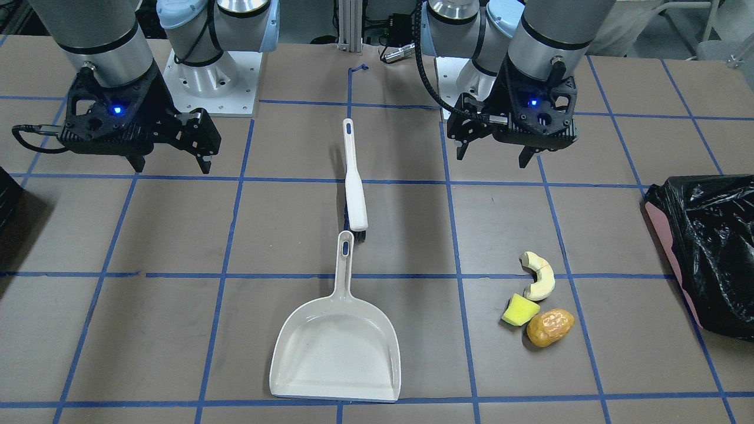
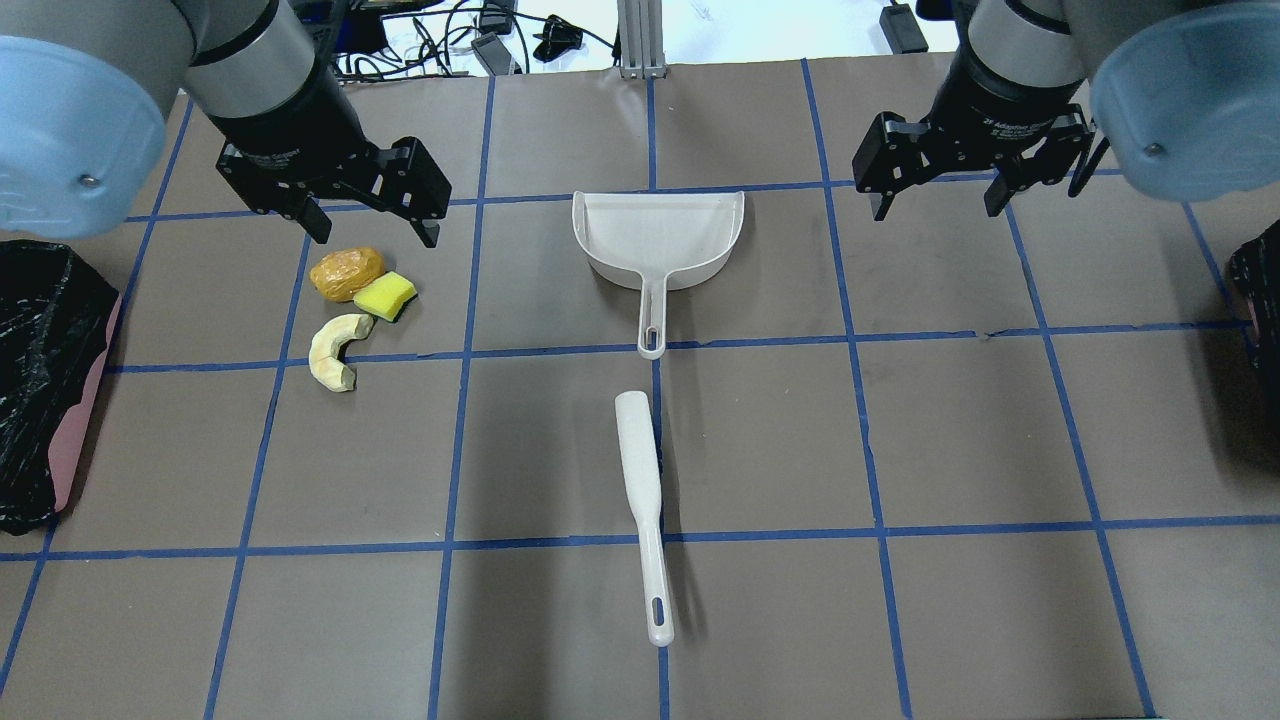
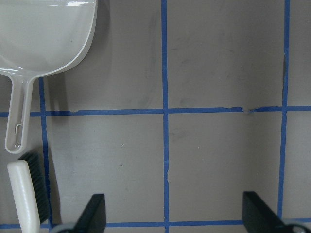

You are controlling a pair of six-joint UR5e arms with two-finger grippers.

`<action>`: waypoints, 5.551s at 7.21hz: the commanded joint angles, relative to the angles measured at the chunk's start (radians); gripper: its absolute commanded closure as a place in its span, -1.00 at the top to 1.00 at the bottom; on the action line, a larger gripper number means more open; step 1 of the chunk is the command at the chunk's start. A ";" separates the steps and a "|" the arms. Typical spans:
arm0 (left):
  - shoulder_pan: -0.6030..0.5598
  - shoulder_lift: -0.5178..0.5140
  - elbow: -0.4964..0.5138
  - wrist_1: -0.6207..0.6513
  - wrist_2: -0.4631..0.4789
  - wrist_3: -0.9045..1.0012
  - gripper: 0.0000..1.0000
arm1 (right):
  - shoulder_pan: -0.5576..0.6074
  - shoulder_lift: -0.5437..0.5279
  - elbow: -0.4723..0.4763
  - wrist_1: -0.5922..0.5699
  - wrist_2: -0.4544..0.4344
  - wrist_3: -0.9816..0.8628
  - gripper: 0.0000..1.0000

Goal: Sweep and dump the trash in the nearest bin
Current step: 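Move both grippers toward the white dustpan and brush handles, then grasp the dustpan handle with the left gripper while the right gripper grasps the brush handle, then carry the dustpan with the left gripper beside the trash pile, lowering it flat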

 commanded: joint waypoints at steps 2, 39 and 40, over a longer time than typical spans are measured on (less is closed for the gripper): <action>-0.002 0.000 -0.002 0.000 0.000 0.000 1.00 | -0.002 -0.004 0.000 0.006 -0.005 -0.002 1.00; -0.322 -0.548 0.053 0.405 -0.028 -0.421 -1.00 | 0.697 0.115 0.589 -0.637 -0.003 0.498 0.69; -0.322 -0.548 0.053 0.406 -0.028 -0.421 -1.00 | 0.710 0.115 0.589 -0.637 -0.009 0.507 0.71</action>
